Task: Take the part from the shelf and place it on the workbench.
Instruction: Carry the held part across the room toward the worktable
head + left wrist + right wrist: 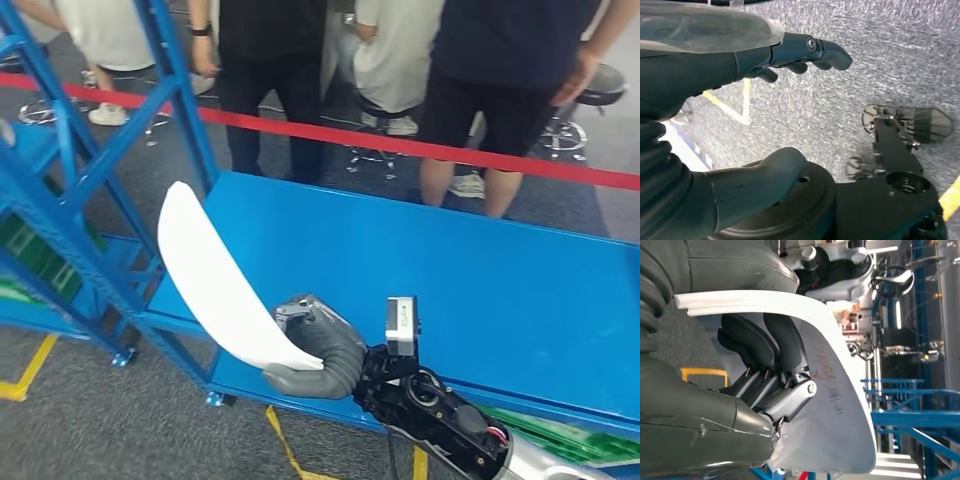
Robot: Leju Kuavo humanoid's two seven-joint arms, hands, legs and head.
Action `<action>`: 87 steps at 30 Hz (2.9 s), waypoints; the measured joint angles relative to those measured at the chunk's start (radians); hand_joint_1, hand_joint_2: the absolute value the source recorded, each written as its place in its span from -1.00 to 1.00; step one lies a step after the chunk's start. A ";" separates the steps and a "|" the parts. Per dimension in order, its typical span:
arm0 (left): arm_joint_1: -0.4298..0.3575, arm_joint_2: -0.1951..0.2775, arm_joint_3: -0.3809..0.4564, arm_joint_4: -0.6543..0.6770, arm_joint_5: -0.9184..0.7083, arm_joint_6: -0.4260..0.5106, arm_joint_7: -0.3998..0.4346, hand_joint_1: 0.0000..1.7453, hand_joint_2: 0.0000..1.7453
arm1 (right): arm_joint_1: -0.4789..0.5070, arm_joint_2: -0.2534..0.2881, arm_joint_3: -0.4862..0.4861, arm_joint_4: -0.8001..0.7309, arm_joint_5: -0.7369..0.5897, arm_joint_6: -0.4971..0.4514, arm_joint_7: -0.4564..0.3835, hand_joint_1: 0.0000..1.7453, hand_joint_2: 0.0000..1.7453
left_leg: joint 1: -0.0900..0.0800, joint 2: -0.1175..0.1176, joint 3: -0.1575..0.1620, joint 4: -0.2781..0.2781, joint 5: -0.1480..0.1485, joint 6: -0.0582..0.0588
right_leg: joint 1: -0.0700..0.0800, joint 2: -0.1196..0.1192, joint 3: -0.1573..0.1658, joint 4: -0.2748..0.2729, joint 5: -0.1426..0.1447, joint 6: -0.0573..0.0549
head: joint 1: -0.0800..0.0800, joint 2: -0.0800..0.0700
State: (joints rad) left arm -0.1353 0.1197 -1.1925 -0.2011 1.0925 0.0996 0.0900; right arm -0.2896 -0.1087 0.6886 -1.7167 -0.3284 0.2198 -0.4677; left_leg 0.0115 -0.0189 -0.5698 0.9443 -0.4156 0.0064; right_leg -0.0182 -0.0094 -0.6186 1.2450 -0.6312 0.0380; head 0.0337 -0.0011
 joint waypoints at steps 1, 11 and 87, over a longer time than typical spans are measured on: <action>0.000 0.000 0.000 0.000 0.000 0.000 -0.001 -1.00 1.00 | 0.001 0.000 0.000 0.001 0.000 0.000 0.000 1.00 1.00 | -0.002 -0.012 0.002 0.000 0.000 0.001 | 0.001 0.003 -0.005 0.004 0.013 -0.003 | 0.003 0.000; 0.010 0.006 0.000 0.001 0.011 0.001 -0.003 -1.00 1.00 | 0.002 0.003 0.001 0.004 0.001 0.007 -0.008 1.00 1.00 | -0.003 -0.062 -0.027 0.038 -0.015 -0.038 | -0.001 0.047 0.125 -0.305 0.162 -0.040 | 0.002 0.000; 0.008 0.016 -0.012 0.003 0.017 0.005 -0.007 -1.00 1.00 | 0.019 0.025 -0.009 0.020 0.019 0.015 -0.009 1.00 1.00 | -0.001 0.039 -0.002 -0.005 0.005 -0.009 | 0.011 -0.061 0.133 -0.279 0.116 -0.015 | -0.027 0.000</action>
State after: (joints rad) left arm -0.1270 0.1356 -1.2049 -0.1980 1.1096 0.1045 0.0832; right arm -0.2704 -0.0839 0.6799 -1.6966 -0.3098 0.2350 -0.4769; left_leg 0.0101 0.0205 -0.5715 0.9395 -0.4110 -0.0028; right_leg -0.0071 -0.0706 -0.4852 0.9664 -0.5149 0.0229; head 0.0069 -0.0011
